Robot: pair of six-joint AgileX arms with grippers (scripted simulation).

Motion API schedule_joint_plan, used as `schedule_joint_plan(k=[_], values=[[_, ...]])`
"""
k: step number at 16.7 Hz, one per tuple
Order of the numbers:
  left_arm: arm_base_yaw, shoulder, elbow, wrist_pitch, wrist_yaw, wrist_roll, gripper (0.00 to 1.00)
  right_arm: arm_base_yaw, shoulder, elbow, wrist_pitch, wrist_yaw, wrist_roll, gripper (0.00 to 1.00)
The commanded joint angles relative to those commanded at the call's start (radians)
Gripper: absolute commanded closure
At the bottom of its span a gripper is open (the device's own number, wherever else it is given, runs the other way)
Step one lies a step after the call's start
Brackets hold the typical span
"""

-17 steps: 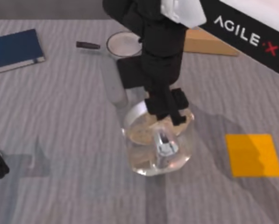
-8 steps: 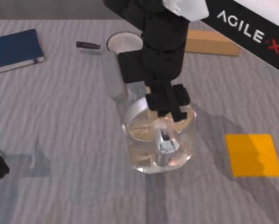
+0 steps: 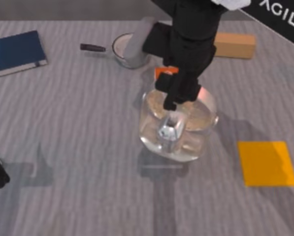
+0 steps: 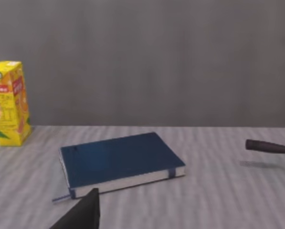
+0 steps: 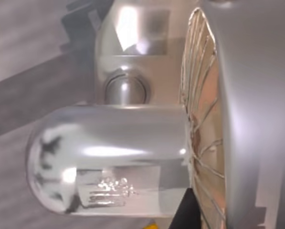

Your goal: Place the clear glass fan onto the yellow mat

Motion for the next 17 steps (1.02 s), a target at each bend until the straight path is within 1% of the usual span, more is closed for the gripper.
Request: schedule_joint_plan(k=[4, 8, 11, 13, 17], values=[[0.0, 0.0, 0.0, 0.0, 0.0, 0.0, 0.0, -0.063, -0.088, -0.083, 0.074, 0.023, 0.489, 1.0], [0.0, 0.0, 0.0, 0.0, 0.0, 0.0, 0.0, -0.134, -0.195, -0.194, 0.136, 0.028, 1.026, 1.0], [0.0, 0.0, 0.0, 0.0, 0.0, 0.0, 0.0, -0.189, -0.277, -0.296, 0.164, 0.02, 1.402, 1.0], [0.0, 0.0, 0.0, 0.0, 0.0, 0.0, 0.0, -0.225, -0.328, -0.37, 0.172, 0.009, 1.625, 1.0], [0.0, 0.0, 0.0, 0.0, 0.0, 0.0, 0.0, -0.291, -0.413, -0.523, 0.163, -0.021, 1.99, 1.0]])
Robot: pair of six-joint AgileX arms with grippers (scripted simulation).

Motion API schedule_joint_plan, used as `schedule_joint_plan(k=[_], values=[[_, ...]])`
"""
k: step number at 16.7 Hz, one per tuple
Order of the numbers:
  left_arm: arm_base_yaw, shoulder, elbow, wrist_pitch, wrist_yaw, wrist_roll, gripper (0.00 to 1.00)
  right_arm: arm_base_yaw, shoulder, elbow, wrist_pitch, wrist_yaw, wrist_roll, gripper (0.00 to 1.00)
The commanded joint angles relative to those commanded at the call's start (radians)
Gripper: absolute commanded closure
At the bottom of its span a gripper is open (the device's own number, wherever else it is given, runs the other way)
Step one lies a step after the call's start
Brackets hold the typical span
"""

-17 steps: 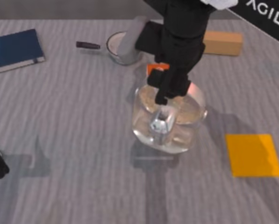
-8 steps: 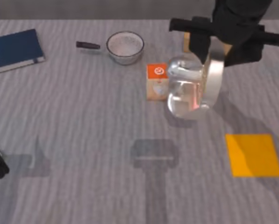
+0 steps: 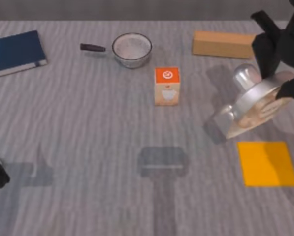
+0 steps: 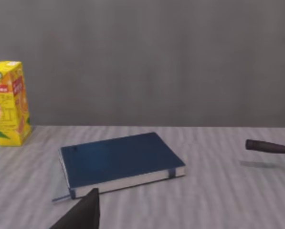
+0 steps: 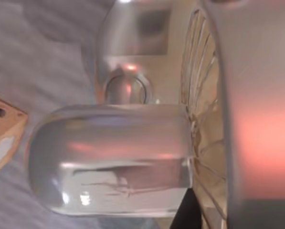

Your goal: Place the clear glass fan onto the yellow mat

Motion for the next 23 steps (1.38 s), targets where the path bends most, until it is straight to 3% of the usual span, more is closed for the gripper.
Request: schedule_joint_plan(k=[4, 7, 14, 23], values=[[0.0, 0.0, 0.0, 0.0, 0.0, 0.0, 0.0, -0.052, -0.058, -0.131, -0.026, -0.028, 0.26, 1.0], [0.0, 0.0, 0.0, 0.0, 0.0, 0.0, 0.0, -0.074, -0.079, -0.19, -0.044, -0.041, 0.368, 1.0], [0.0, 0.0, 0.0, 0.0, 0.0, 0.0, 0.0, -0.074, -0.077, -0.202, -0.042, -0.042, 0.387, 1.0], [0.0, 0.0, 0.0, 0.0, 0.0, 0.0, 0.0, -0.079, -0.066, -0.32, 0.088, -0.044, 0.386, 1.0]])
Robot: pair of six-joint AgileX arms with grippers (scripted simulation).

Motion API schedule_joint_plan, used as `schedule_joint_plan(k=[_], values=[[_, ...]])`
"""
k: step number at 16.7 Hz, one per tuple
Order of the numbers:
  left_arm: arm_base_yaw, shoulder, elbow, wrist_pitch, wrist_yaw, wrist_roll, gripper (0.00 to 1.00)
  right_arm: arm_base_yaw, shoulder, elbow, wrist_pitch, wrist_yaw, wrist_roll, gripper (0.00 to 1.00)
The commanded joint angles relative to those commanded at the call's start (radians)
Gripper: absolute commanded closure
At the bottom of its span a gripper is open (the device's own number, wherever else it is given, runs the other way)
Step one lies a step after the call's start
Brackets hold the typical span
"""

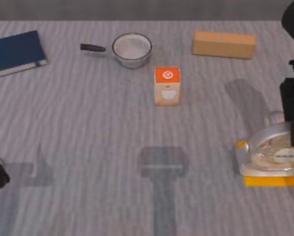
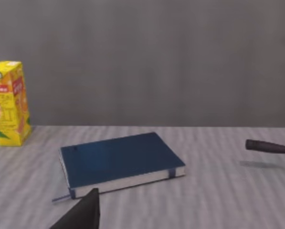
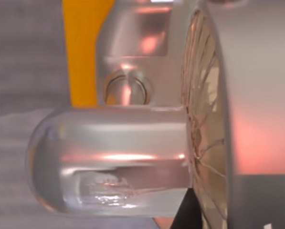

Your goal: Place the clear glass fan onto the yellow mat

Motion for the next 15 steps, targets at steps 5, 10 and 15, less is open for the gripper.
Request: schedule_joint_plan(k=[5, 10, 15], values=[[0.0, 0.0, 0.0, 0.0, 0.0, 0.0, 0.0, 0.0, 0.0, 0.0, 0.0, 0.0, 0.0, 0.7], [0.0, 0.0, 0.0, 0.0, 0.0, 0.0, 0.0, 0.0, 0.0, 0.0, 0.0, 0.0, 0.0, 0.32], [0.0, 0.0, 0.0, 0.0, 0.0, 0.0, 0.0, 0.0, 0.0, 0.0, 0.0, 0.0, 0.0, 0.0]])
